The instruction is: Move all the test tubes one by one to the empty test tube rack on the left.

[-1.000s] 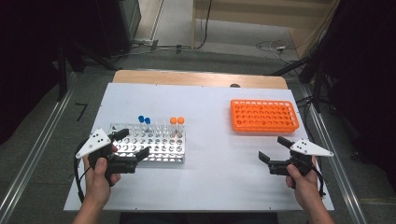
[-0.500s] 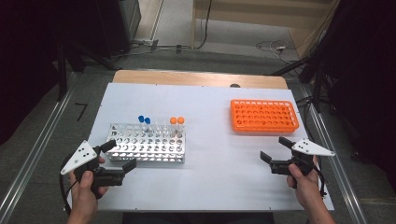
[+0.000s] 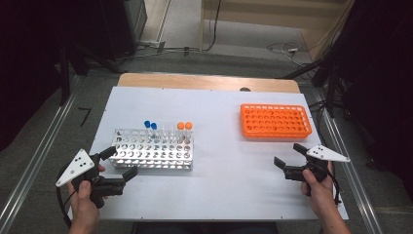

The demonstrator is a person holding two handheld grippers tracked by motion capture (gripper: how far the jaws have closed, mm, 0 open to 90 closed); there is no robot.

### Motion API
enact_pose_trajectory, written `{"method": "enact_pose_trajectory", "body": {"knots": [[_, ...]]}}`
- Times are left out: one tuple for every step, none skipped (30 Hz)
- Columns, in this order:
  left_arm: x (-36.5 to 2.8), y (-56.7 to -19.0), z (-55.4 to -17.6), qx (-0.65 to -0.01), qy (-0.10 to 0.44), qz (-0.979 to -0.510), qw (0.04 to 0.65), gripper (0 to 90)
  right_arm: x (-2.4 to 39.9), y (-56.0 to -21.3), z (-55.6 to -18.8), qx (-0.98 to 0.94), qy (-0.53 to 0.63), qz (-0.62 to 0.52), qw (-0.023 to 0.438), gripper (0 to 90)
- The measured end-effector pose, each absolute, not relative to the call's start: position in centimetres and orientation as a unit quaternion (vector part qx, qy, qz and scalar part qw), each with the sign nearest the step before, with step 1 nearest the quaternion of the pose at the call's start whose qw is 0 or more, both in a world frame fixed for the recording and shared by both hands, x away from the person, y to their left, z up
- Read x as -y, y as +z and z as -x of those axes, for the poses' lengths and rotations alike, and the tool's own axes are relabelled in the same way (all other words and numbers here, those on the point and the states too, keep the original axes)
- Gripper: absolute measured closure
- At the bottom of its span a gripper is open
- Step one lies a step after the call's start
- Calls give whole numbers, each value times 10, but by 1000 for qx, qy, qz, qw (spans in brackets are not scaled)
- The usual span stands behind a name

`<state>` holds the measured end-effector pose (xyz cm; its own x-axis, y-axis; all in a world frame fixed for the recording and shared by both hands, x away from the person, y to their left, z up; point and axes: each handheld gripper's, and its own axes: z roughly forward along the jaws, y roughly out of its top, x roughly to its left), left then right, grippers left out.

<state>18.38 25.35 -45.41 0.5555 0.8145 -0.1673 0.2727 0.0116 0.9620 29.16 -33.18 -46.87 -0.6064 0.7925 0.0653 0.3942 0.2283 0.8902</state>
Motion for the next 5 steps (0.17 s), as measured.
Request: {"method": "enact_pose_trajectory", "body": {"knots": [[-255, -454, -184, -409, 233, -663, 583, 0, 332, -469, -292, -756, 481, -392, 207, 14], [-255, -455, -184, -408, 232, -662, 584, 0, 331, -469, -292, -757, 479, -392, 209, 14], [-256, -455, -184, -405, 231, -662, 587, 0, 331, -469, -291, -757, 479, -392, 211, 14], [-256, -454, -184, -402, 229, -662, 590, 0, 332, -469, -291, -757, 478, -392, 211, 14], [-256, -454, -184, -399, 226, -663, 592, 0, 332, -469, -290, -757, 479, -392, 211, 14]]}}
